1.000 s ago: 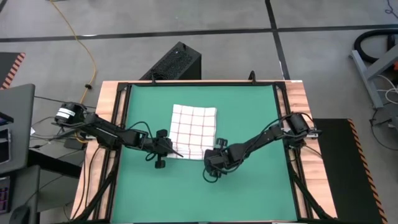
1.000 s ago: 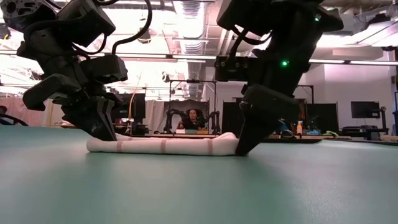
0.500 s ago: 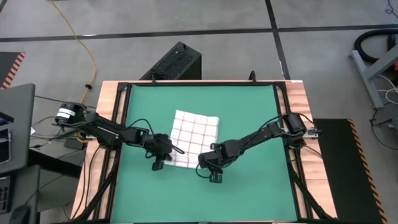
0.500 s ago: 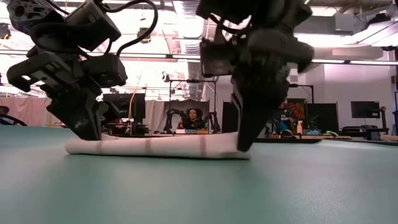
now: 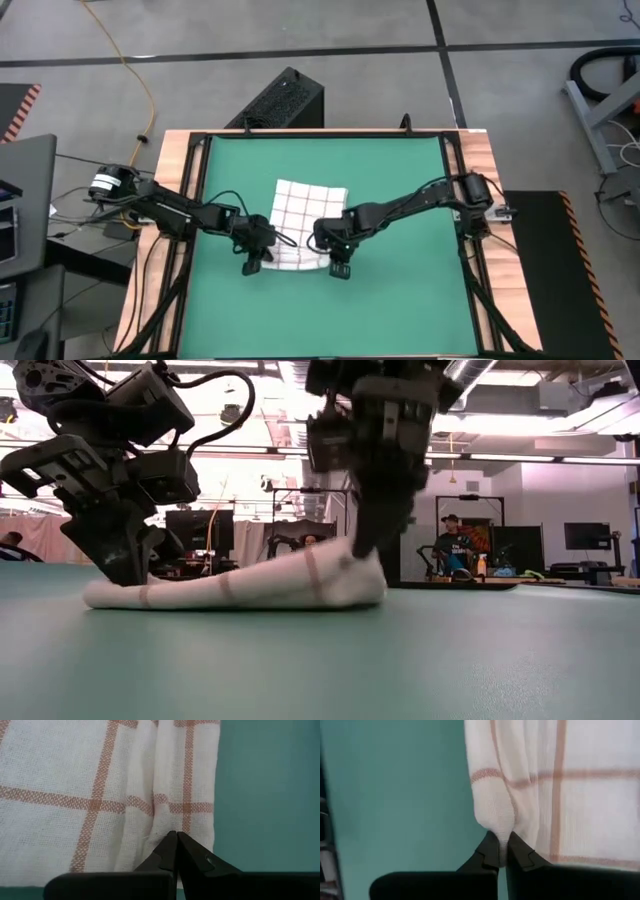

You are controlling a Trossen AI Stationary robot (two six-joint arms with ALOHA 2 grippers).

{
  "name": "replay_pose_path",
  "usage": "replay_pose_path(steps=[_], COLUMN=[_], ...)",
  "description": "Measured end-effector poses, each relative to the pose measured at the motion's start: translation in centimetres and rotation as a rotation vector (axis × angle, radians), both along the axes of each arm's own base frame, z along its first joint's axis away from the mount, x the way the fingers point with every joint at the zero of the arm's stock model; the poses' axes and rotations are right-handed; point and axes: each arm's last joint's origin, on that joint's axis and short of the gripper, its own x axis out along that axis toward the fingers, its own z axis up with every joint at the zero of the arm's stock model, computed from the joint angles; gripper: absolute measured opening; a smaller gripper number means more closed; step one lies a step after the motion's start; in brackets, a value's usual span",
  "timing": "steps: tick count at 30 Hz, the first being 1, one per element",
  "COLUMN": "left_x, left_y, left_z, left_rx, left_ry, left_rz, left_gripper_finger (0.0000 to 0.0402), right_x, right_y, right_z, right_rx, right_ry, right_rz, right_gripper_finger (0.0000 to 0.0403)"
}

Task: Roll towel
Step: Roll the white towel

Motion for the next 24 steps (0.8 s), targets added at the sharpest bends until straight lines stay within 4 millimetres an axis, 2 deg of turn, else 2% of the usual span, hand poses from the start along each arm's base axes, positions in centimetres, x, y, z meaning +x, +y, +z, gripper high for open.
replay_pose_path(steps=[3, 8, 12, 20, 24], left_x=[0.0, 0.0, 0.0, 0.0, 0.0], left_y=[-0.1, -0.2, -0.2, -0.3, -0.4], left_z=[0.0, 0.1, 0.1, 0.2, 0.2], left_rx=[-0.024, -0.071, -0.086, -0.117, -0.144], left_ry=[0.004, 0.008, 0.008, 0.012, 0.016], left_rz=[-0.003, -0.021, -0.030, -0.035, -0.050], left_gripper_finger=[0.0000, 0.0000, 0.0000, 0.0000, 0.0000], right_x=[-0.3, -0.7, -0.6, 0.3, 0.3], right_y=[-0.9, -3.1, -3.8, -4.2, -4.2], right_z=[1.1, 1.0, 0.4, -2.5, -2.8], right_rx=[-0.015, -0.021, -0.028, -0.107, -0.138], right_ry=[-0.013, 0.055, 0.081, 0.124, 0.133], right_rz=[-0.037, -0.114, -0.132, -0.173, -0.224], right_gripper_finger=[0.0017, 0.0017, 0.0017, 0.0017, 0.0017])
